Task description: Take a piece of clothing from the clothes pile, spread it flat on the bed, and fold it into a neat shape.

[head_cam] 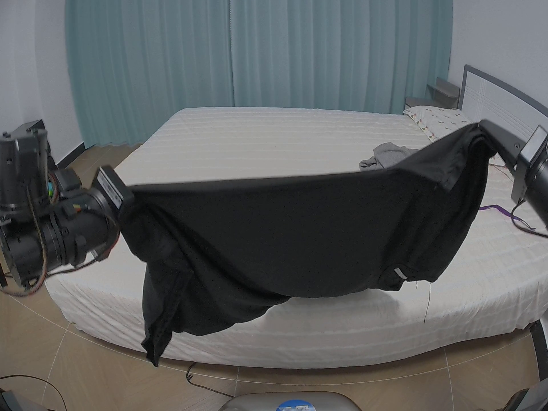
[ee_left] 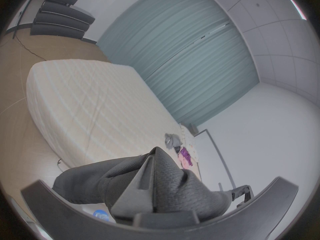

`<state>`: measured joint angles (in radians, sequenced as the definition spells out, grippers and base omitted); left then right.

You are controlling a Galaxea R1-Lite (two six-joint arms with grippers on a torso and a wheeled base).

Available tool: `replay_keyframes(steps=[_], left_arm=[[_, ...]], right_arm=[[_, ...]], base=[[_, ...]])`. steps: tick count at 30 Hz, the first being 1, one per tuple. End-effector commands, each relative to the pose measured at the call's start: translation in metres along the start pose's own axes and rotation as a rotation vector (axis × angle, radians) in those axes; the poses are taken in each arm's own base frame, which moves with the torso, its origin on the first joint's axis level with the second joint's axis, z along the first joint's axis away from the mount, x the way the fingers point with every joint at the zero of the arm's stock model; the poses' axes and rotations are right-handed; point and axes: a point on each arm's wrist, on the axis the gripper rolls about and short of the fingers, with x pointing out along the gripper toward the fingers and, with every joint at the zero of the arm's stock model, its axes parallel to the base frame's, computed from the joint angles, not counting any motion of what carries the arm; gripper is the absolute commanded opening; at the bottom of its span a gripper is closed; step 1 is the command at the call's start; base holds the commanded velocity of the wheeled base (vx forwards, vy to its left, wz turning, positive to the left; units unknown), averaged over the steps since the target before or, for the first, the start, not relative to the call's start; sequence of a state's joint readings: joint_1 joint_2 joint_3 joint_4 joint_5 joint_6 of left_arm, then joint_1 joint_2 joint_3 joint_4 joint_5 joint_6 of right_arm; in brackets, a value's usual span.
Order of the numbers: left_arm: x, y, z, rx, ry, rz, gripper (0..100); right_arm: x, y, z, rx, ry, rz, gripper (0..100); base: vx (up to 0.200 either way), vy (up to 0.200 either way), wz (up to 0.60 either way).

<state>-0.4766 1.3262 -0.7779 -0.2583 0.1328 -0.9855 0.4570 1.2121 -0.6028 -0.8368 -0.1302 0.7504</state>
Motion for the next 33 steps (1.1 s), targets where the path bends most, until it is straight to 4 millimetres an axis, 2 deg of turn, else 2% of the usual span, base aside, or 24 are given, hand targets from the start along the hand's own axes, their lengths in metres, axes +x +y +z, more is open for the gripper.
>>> replay_keyframes(steps=[1, 5, 7, 9, 12, 18, 20, 21, 23, 26, 33], left_arm=[[0.026, -0.023, 0.031, -0.017, -0.069, 0.011, 0], [0.052, -0.027, 0.038, -0.022, -0.078, 0.03, 0], [0.057, -0.027, 0.039, -0.023, -0.078, 0.035, 0], [0.076, -0.027, 0.037, -0.021, -0.063, 0.051, 0], [0.091, -0.024, 0.035, -0.019, -0.05, 0.07, 0], [0.13, -0.009, 0.029, -0.023, -0.022, 0.14, 0], [0.136, -0.006, 0.027, -0.022, -0.018, 0.151, 0], [0.145, -0.001, 0.029, -0.026, -0.019, 0.17, 0], [0.155, 0.006, 0.031, -0.029, -0.02, 0.19, 0], [0.164, 0.011, 0.029, -0.03, -0.015, 0.209, 0], [0.2, 0.037, 0.016, -0.029, 0.02, 0.28, 0]], right_arm=[[0.025, 0.015, 0.03, -0.02, -0.057, -0.001, 0], [0.058, 0.006, 0.025, -0.031, -0.047, -0.039, 0], [0.065, 0.004, 0.023, -0.033, -0.041, -0.047, 0], [0.09, -0.005, 0.014, -0.047, -0.019, -0.075, 0], [0.11, -0.012, 0.008, -0.06, -0.015, -0.089, 0], [0.151, -0.028, -0.008, -0.078, -0.029, -0.08, 0], [0.156, -0.031, -0.012, -0.083, -0.026, -0.082, 0], [0.166, -0.039, -0.02, -0.096, -0.023, -0.085, 0], [0.175, -0.046, -0.027, -0.107, -0.023, -0.087, 0], [0.182, -0.053, -0.034, -0.109, -0.015, -0.091, 0], [0.203, -0.092, -0.073, -0.138, 0.048, -0.149, 0]], base=[[0.0, 0.0, 0.0], [0.0, 0.0, 0.0], [0.2, 0.0, 0.0], [0.2, 0.0, 0.0], [0.2, 0.0, 0.0], [0.2, 0.0, 0.0], [0.2, 0.0, 0.0], [0.2, 0.0, 0.0], [0.2, 0.0, 0.0], [0.2, 0.0, 0.0], [0.171, 0.0, 0.0]])
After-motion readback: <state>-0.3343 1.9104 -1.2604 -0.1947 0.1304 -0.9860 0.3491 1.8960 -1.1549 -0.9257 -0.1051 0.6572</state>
